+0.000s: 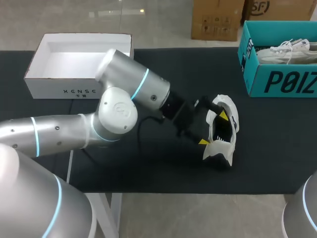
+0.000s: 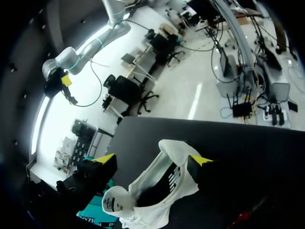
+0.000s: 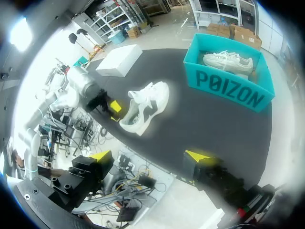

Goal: Take the shoe out of the shoebox, open the shoe tongue, remove and reinsert the insole, then place the shoe into the shoebox

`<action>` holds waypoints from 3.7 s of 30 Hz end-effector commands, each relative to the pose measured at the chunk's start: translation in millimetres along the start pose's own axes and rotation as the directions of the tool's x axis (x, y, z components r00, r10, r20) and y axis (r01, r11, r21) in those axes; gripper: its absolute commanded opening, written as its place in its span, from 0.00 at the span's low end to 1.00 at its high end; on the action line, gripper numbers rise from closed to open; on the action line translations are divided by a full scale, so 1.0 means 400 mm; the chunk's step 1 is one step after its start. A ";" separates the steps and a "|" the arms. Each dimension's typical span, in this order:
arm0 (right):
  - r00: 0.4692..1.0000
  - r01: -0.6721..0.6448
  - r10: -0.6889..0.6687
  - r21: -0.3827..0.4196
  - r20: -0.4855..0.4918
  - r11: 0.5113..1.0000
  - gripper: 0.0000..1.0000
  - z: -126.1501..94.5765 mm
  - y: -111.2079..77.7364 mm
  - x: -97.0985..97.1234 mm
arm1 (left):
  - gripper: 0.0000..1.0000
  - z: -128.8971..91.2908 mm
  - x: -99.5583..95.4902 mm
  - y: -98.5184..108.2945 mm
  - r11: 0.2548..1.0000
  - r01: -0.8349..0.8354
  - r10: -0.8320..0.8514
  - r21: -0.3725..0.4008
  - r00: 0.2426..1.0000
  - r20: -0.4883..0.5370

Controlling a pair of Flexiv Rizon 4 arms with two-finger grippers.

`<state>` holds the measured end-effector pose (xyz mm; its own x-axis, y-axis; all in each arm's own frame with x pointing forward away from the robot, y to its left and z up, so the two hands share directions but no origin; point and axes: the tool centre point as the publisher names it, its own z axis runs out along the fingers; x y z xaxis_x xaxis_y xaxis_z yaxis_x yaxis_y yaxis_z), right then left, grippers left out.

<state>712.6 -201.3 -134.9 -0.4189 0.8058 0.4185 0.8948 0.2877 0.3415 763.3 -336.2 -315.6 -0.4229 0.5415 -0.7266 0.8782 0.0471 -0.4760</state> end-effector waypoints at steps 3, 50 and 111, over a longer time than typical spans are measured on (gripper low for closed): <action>1.000 0.000 0.000 0.004 0.000 1.000 1.00 0.000 0.002 -0.002 | 0.18 -0.012 0.002 0.002 0.997 -0.069 0.066 -0.020 0.991 -0.114; 1.000 0.000 0.000 0.004 0.000 1.000 1.00 0.000 0.002 -0.002 | 0.00 -0.011 0.049 0.010 0.856 -0.516 0.287 -0.029 0.522 -0.803; 1.000 0.000 0.000 0.004 0.000 1.000 1.00 0.000 0.002 -0.002 | 0.00 0.187 0.081 0.191 0.718 -0.671 0.258 -0.183 0.501 -0.826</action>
<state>712.6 -201.3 -134.8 -0.4188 0.8059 0.4185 0.8948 0.2876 0.3415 796.3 -368.0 -403.2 0.1992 0.9756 -0.0920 0.9528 -0.1709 0.2510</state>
